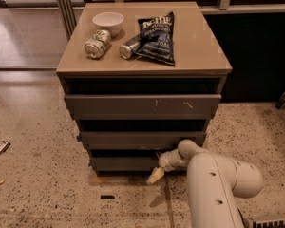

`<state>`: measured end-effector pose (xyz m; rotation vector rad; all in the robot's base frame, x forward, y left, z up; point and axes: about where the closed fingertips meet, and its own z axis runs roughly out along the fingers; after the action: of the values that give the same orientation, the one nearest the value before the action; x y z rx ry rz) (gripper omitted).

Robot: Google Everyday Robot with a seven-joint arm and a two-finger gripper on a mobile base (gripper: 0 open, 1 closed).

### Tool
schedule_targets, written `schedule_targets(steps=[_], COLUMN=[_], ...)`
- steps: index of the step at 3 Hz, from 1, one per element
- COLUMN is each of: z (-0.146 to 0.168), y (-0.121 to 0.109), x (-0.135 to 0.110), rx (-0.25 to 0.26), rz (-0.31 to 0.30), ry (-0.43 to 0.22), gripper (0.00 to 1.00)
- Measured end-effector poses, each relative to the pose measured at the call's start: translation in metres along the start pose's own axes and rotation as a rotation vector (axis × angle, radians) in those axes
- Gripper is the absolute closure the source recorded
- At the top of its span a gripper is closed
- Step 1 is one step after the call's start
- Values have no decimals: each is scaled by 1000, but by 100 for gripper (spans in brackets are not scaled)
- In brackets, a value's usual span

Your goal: Open bottom drawer

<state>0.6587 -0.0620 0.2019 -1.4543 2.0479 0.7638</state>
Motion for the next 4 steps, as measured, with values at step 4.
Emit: schedule_targets(steps=[4], z=[-4], y=[2], x=[8], rx=[-2], rz=[25], ry=[-2], gripper=[14])
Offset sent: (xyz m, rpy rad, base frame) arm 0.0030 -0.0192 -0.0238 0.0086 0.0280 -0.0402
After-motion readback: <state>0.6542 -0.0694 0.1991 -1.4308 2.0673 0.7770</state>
